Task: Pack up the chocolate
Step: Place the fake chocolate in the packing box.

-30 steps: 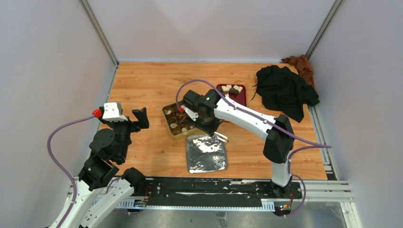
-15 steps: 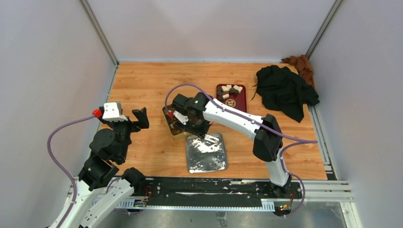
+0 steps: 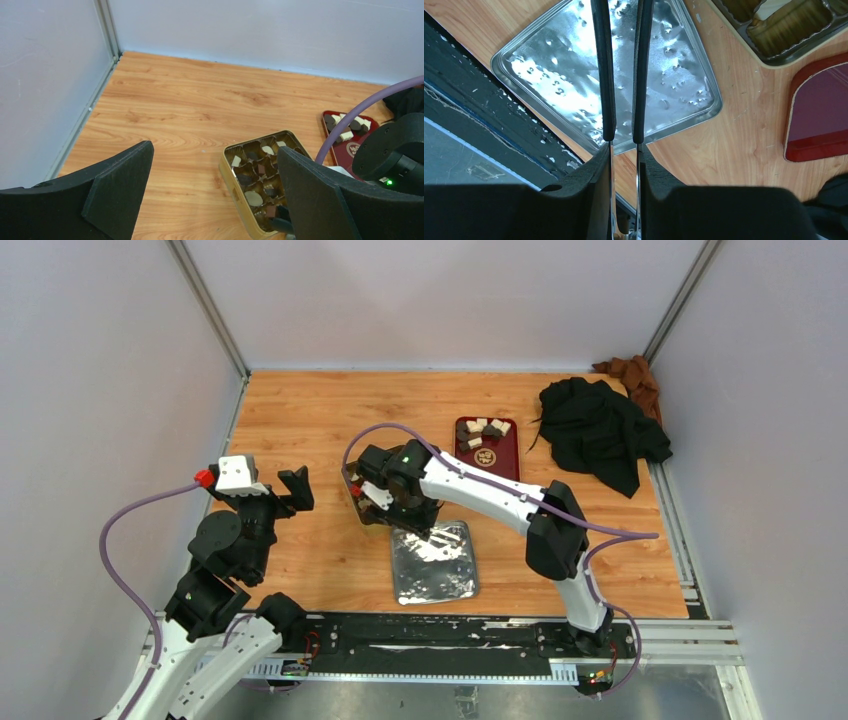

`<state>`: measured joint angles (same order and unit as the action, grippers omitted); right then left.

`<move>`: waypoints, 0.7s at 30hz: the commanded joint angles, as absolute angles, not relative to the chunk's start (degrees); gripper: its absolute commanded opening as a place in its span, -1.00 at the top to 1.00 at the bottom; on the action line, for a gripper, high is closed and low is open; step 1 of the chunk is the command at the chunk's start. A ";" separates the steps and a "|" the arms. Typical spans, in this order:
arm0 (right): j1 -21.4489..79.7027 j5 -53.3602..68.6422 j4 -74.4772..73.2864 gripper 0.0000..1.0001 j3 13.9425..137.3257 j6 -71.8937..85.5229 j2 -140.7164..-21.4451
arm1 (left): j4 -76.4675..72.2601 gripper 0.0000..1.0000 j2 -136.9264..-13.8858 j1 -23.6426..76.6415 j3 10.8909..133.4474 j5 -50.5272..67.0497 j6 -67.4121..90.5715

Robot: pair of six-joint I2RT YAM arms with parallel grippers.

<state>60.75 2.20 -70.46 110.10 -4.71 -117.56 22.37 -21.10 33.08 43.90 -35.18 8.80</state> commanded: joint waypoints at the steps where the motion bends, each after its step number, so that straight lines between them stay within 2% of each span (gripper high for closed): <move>1: 61.70 2.64 -72.99 0.60 111.74 -6.17 -118.71 | 20.92 -1.00 -20.39 32.78 43.22 -35.79 9.04; 6: 61.66 2.33 -73.12 0.49 112.21 -6.29 -119.54 | 20.98 -1.00 -20.39 32.73 43.16 -35.79 9.00; 21: 61.70 2.24 -73.39 0.36 113.29 -6.50 -119.73 | 20.86 -1.00 -20.45 32.78 43.15 -35.86 8.96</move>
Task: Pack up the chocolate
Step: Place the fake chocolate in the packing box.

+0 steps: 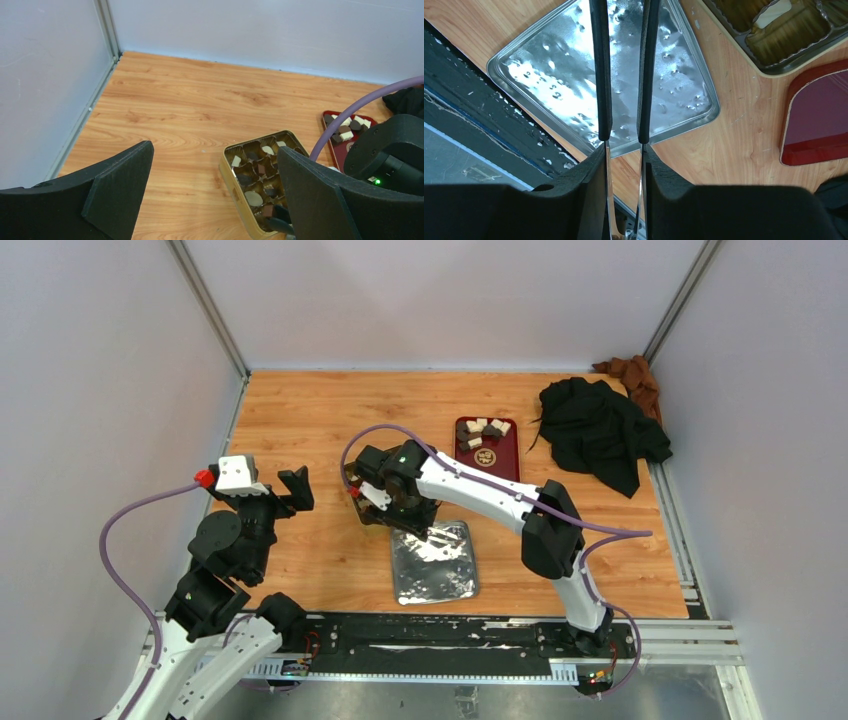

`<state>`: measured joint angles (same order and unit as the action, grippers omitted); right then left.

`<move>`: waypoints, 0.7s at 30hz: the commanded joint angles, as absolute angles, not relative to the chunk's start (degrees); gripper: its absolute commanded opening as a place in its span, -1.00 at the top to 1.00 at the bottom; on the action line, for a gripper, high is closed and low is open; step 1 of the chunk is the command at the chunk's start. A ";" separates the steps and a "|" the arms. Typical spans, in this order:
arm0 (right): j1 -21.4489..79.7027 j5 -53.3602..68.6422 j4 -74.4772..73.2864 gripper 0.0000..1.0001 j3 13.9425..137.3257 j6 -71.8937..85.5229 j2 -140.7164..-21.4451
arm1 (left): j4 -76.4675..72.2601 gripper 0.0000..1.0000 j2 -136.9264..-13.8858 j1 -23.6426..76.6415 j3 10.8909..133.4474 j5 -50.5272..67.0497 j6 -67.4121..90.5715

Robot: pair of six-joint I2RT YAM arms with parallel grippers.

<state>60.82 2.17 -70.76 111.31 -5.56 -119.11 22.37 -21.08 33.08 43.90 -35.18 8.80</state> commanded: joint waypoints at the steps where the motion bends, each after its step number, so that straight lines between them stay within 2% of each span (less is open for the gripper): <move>1: 61.70 2.25 -73.39 0.35 113.29 -6.50 -119.71 | 20.86 -1.00 -20.41 32.78 43.15 -35.86 8.96; 14: 61.70 3.37 -73.83 0.27 114.43 -7.20 -119.72 | 20.84 -1.00 -20.30 32.78 43.15 -35.79 8.96; 21: 61.70 2.81 -73.76 0.31 114.41 -6.91 -118.61 | 20.91 -1.00 -20.26 32.75 43.15 -35.81 8.96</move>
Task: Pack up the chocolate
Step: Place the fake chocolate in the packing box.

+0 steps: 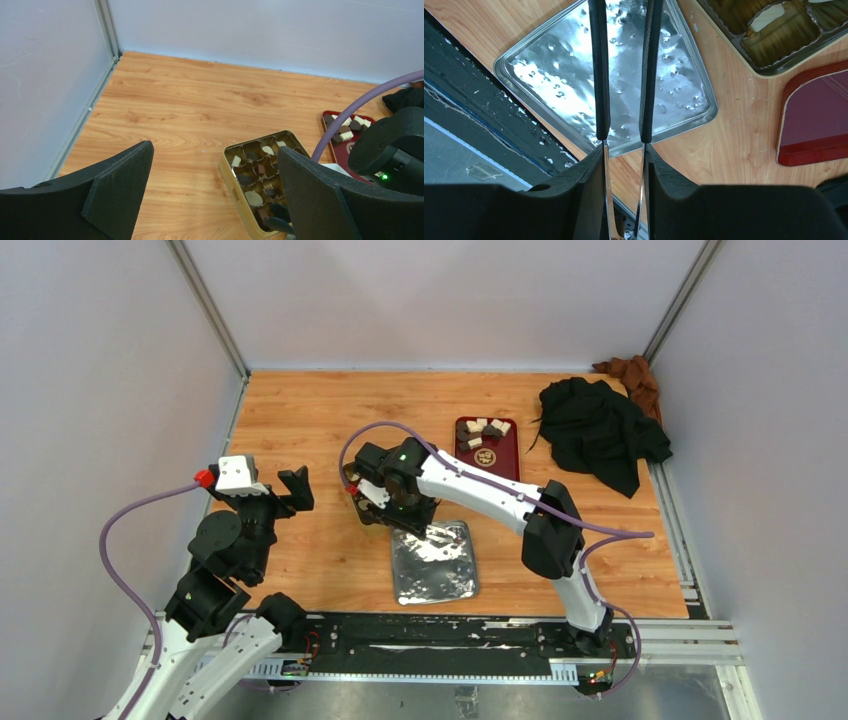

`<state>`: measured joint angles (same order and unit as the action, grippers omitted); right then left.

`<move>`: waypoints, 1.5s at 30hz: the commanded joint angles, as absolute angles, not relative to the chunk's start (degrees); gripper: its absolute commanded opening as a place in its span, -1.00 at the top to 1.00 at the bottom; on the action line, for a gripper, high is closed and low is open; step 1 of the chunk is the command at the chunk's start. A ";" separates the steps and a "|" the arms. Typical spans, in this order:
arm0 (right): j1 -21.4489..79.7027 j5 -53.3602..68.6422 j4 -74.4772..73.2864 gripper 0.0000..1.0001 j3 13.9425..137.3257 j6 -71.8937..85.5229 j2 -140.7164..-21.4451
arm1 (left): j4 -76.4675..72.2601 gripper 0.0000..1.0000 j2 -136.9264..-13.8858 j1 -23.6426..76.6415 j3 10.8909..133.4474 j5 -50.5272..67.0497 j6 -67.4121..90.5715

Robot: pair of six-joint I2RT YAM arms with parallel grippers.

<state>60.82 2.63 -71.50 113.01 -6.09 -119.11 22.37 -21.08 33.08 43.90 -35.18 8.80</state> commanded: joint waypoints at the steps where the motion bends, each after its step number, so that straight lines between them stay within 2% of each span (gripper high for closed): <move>1: 61.70 2.11 -73.64 0.33 114.16 -6.82 -118.31 | 20.88 -1.00 -20.22 32.78 43.15 -35.81 8.96; 9: 59.93 -3.71 -69.82 0.42 107.79 -2.81 -111.80 | 20.87 -1.00 -20.13 32.72 43.15 -35.73 8.96; 16: 55.80 -9.03 -63.70 0.41 94.58 4.68 -101.47 | 20.86 -1.00 -20.46 32.78 43.15 -35.44 9.05; 31: 34.60 -14.33 -49.16 0.40 63.29 19.32 -79.83 | 20.92 -1.00 -21.53 32.78 43.15 -35.04 9.07; 39: 25.71 -15.74 -39.58 0.40 52.49 24.19 -77.35 | 20.99 -1.00 -21.57 32.71 43.15 -35.17 9.05; 45: 21.85 -15.60 -32.29 0.39 47.71 24.90 -79.91 | 20.93 -1.00 -21.62 32.75 43.15 -35.27 9.05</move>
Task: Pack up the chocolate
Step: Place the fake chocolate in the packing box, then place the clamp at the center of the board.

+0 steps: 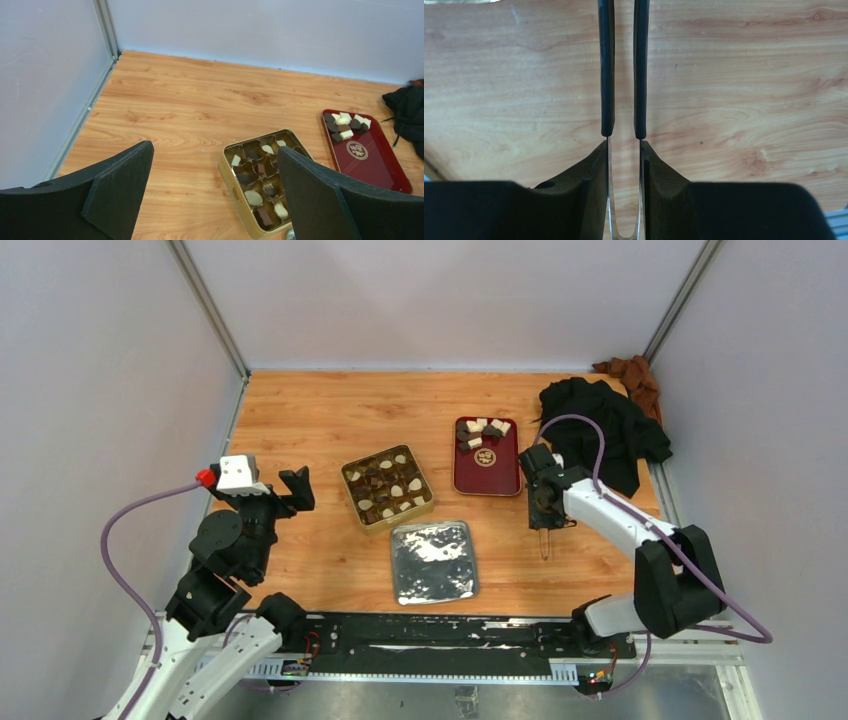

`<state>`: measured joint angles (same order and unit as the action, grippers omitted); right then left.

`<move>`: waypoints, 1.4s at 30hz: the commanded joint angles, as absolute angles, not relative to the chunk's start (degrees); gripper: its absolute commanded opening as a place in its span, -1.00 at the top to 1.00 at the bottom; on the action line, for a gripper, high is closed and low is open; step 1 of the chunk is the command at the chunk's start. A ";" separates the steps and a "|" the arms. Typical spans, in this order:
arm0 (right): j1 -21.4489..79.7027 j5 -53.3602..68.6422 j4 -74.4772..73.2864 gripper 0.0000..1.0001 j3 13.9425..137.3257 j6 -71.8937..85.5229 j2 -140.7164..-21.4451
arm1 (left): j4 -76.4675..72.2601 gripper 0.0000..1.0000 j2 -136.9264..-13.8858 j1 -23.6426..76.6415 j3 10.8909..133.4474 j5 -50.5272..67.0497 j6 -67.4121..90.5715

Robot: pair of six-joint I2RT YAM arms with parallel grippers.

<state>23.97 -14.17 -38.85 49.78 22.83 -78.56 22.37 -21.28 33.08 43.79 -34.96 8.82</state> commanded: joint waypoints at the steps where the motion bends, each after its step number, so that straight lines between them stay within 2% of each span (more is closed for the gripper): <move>1: 21.80 -15.74 -31.36 0.39 47.34 24.85 -80.64 | 20.99 -1.00 -21.69 32.76 43.15 -35.37 8.99; 6: 21.29 -16.04 -27.83 0.34 45.13 24.98 -83.40 | 21.00 -1.00 -21.82 32.78 43.07 -35.26 9.05; 11: 20.76 -15.71 -26.98 0.12 43.89 25.38 -84.89 | 20.95 -1.00 -21.86 32.73 43.07 -35.16 9.05; 15: 20.63 -15.63 -27.14 0.06 43.31 24.95 -83.84 | 20.86 -1.00 -22.09 32.78 43.07 -34.97 9.14; 18: 20.70 -15.73 -27.45 -0.08 42.78 24.63 -82.22 | 20.87 -1.00 -22.32 32.77 43.07 -34.69 9.14; 26: 21.61 -14.44 -33.52 -0.14 44.67 24.27 -73.58 | 20.85 -1.00 -22.46 32.72 43.07 -34.45 9.23; 32: 26.58 -12.84 -39.46 -0.12 48.54 25.49 -67.39 | 21.01 -1.00 -22.32 32.78 43.23 -34.24 9.25; 36: 32.59 -10.82 -41.25 -0.08 51.02 27.98 -68.71 | 21.03 -1.00 -22.41 32.78 43.23 -34.03 9.40; 42: 42.65 -9.82 -40.64 -0.02 54.84 31.65 -76.94 | 21.81 -1.00 -23.07 32.71 43.79 -32.90 10.28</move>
